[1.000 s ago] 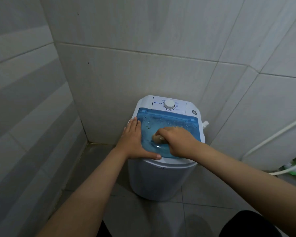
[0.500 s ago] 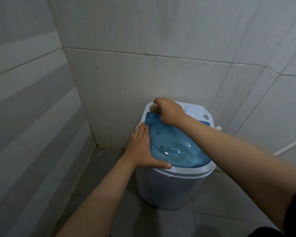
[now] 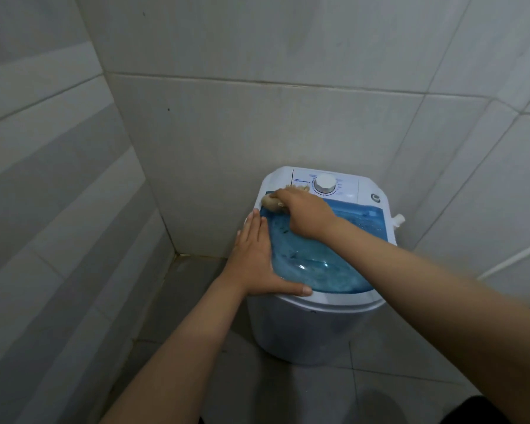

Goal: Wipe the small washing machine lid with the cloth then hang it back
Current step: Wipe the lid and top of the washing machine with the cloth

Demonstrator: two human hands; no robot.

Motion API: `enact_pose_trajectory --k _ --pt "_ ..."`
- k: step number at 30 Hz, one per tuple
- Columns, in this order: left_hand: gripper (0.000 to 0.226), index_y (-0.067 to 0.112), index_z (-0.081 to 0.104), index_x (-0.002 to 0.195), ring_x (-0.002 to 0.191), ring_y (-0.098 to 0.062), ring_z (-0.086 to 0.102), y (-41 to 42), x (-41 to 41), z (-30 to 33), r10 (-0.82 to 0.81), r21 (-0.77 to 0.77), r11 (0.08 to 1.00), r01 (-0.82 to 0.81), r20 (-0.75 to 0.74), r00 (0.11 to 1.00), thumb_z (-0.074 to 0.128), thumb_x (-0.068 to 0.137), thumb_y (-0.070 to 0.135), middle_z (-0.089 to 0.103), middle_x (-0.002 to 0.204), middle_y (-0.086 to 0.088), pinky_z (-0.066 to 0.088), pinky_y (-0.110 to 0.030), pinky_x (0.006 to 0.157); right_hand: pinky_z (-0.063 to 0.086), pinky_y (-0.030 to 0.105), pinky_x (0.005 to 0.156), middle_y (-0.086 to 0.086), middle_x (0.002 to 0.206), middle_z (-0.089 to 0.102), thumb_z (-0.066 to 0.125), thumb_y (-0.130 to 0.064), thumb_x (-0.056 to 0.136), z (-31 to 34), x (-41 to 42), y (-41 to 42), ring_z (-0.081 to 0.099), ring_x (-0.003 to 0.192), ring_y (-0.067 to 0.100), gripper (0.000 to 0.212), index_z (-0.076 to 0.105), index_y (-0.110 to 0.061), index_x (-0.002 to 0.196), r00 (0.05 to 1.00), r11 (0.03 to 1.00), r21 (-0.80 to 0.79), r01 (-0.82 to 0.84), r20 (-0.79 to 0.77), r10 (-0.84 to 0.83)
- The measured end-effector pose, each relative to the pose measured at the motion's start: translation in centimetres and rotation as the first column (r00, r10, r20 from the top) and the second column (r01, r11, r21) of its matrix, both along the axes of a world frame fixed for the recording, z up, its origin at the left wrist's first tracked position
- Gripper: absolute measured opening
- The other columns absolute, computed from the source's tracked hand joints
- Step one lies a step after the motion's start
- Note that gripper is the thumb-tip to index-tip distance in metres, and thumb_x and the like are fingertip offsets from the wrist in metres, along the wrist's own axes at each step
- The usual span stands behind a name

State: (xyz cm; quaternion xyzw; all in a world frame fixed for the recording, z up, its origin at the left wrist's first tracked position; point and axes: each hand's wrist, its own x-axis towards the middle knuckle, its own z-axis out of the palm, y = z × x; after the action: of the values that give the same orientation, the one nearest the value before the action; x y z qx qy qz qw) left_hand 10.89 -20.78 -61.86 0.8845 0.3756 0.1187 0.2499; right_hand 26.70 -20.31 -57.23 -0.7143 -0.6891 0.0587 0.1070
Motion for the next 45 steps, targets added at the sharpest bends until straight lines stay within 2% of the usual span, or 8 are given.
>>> enact_pose_trajectory --k 5,10,21,26,34,38,41,45 --pt "0.161 0.015 -0.014 0.149 0.143 -0.018 -0.026 0.0 0.0 -0.1 0.016 0.006 1.000 -0.016 0.003 1.000 0.059 0.028 0.092 -0.019 0.159 -0.005 -0.004 -0.044 0.119 0.035 0.028 0.076 0.009 0.129 0.053 0.050 0.005 0.077 -0.6 -0.6 -2.5 0.050 0.117 0.027 0.053 0.050 -0.013 0.127 0.999 0.999 0.021 -0.046 -0.007 0.046" --pt "0.158 0.014 -0.011 0.150 0.142 -0.020 -0.027 -0.3 -0.3 0.3 0.011 0.001 1.000 -0.011 0.000 1.000 0.058 0.030 0.092 -0.021 0.158 -0.010 -0.008 -0.041 0.118 0.049 0.038 0.088 0.005 0.132 0.052 0.057 0.000 0.075 -1.0 -0.5 -4.8 0.048 0.122 0.024 0.057 0.049 -0.017 0.129 0.996 0.996 0.001 -0.094 -0.005 0.094" --pt "0.160 0.004 -0.018 0.147 0.140 -0.021 -0.029 -0.8 -0.6 1.2 -0.004 -0.034 0.999 0.002 -0.071 0.997 0.057 0.034 0.090 -0.029 0.154 -0.012 -0.012 -0.037 0.114 0.048 0.037 0.098 -0.003 0.141 0.051 0.055 -0.005 0.084 0.1 1.2 -8.9 0.045 0.131 0.018 0.051 0.052 -0.024 0.131 0.974 0.973 -0.046 -0.226 0.024 0.227" --pt "0.156 0.005 -0.019 0.146 0.140 -0.022 -0.029 -0.9 -0.6 1.4 -0.005 -0.040 0.999 0.002 -0.085 0.996 0.067 0.042 0.083 -0.030 0.154 -0.011 -0.011 -0.038 0.115 0.050 0.043 0.095 -0.006 0.138 0.053 0.050 -0.002 0.079 0.1 2.8 -9.7 0.051 0.126 0.021 0.056 0.053 -0.030 0.128 0.983 0.980 -0.082 -0.184 -0.014 0.183" --pt "0.162 0.005 -0.017 0.147 0.142 -0.023 -0.026 -0.7 -0.6 1.4 0.002 -0.032 0.999 -0.005 -0.095 0.995 0.055 0.031 0.091 -0.028 0.155 -0.012 -0.009 -0.040 0.117 0.046 0.037 0.101 -0.008 0.133 0.057 0.056 0.002 0.074 0.6 6.6 -12.7 0.055 0.121 0.017 0.057 0.057 -0.027 0.124 0.994 0.989 -0.105 -0.104 -0.051 0.099" --pt "0.162 0.005 -0.019 0.147 0.141 -0.022 -0.028 -0.7 -0.5 1.2 -0.002 -0.039 0.999 -0.002 -0.101 0.995 0.056 0.032 0.092 -0.030 0.154 -0.011 -0.008 -0.043 0.118 0.046 0.034 0.100 -0.005 0.131 0.060 0.047 0.005 0.073 2.1 8.2 -13.8 0.055 0.121 0.019 0.063 0.056 -0.028 0.125 1.000 0.985 -0.172 0.005 -0.017 -0.008" --pt "0.164 0.005 -0.020 0.146 0.141 -0.022 -0.029 -0.7 -0.4 1.3 -0.005 -0.043 0.999 0.001 -0.099 0.995 0.055 0.029 0.093 -0.031 0.154 -0.010 -0.008 -0.042 0.118 0.048 0.032 0.094 -0.002 0.122 0.065 0.047 0.004 0.074 3.4 6.9 -13.9 0.059 0.113 0.020 0.061 0.056 -0.029 0.124 0.997 0.995 -0.086 0.053 -0.059 -0.058" --pt "0.168 0.004 -0.019 0.147 0.141 -0.021 -0.029 -0.7 -0.4 1.4 -0.004 -0.045 0.999 0.000 -0.102 0.995 0.051 0.024 0.096 -0.030 0.154 -0.011 -0.010 -0.040 0.117 0.050 0.041 0.090 -0.002 0.127 0.060 0.048 0.000 0.076 2.4 2.7 -12.8 0.055 0.116 0.022 0.063 0.051 -0.031 0.130 0.999 0.999 0.030 -0.045 -0.004 0.046"
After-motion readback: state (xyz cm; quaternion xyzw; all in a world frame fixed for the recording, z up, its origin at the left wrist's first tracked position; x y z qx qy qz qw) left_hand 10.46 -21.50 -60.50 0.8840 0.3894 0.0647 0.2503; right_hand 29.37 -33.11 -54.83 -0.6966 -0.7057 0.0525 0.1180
